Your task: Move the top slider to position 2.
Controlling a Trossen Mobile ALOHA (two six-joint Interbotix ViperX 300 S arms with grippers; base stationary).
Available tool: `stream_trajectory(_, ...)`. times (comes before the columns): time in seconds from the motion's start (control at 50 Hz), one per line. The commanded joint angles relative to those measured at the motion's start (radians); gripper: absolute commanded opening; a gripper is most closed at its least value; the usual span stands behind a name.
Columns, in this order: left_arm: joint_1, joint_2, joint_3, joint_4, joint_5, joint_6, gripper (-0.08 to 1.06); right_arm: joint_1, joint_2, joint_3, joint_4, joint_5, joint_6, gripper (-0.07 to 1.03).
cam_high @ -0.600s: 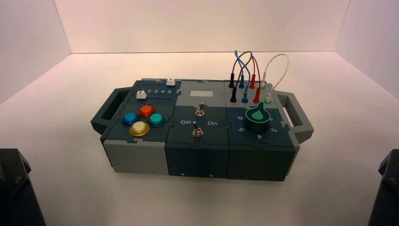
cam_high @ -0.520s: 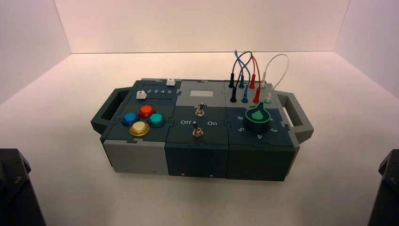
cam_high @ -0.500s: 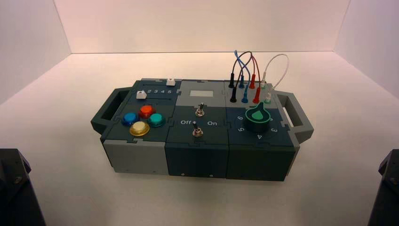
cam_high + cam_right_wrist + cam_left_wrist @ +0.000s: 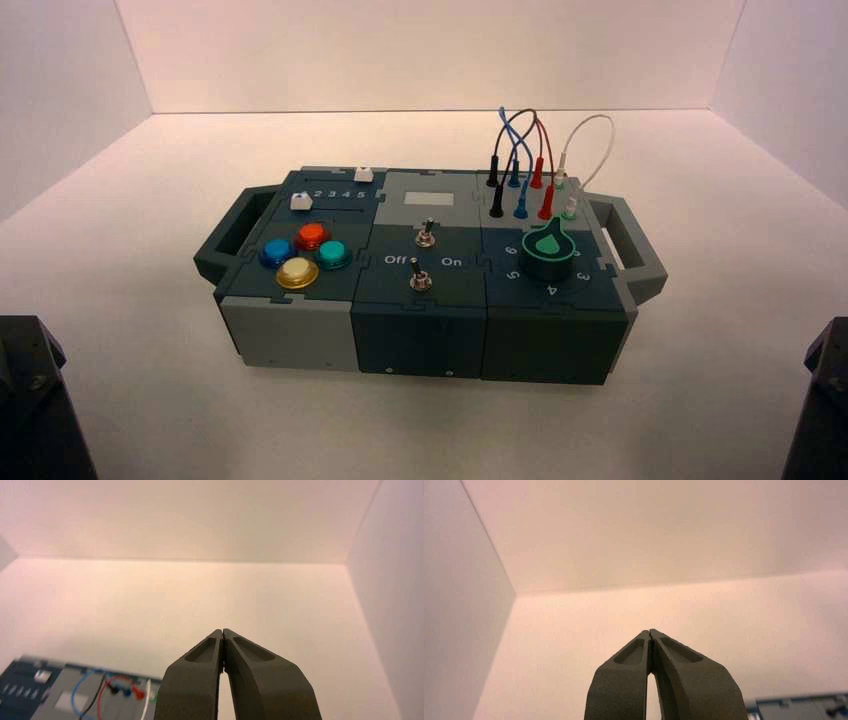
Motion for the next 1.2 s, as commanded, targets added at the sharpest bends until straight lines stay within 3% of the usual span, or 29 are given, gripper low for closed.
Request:
stream_trajectory(0.02,-0.015,0.055,-0.061,-0.009,0.103,-0.005,-0.03,0.061,0.048,-0.046,0.005,0.032,0.003,-0.02)
stream_trajectory(0.12,-0.035,0.095,-0.067,-0.012,0.172,-0.005,-0.03,0.114,0.087,-0.06,0.011,0.06,0.003,-0.02)
stream_trajectory(0.6,-0.129,0.242,-0.115,-0.014,0.373,-0.002,-0.03,0.321,0.327,-0.179,0.126,0.152,0.003,-0.02)
stream_trajectory(0.74,-0.169,0.275,-0.129,-0.014,0.4,0.002,-0.03,0.36,0.408,-0.229,0.15,0.164,0.003,-0.02)
stream_trajectory(1.02,-0.256,0.383,-0.144,-0.015,0.428,0.003,-0.03,0.423,0.627,-0.344,0.293,0.193,0.0,-0.02)
stream_trajectory(1.2,-0.275,0.4,-0.146,-0.015,0.451,0.009,-0.03,0.483,0.776,-0.425,0.313,0.193,0.0,-0.02)
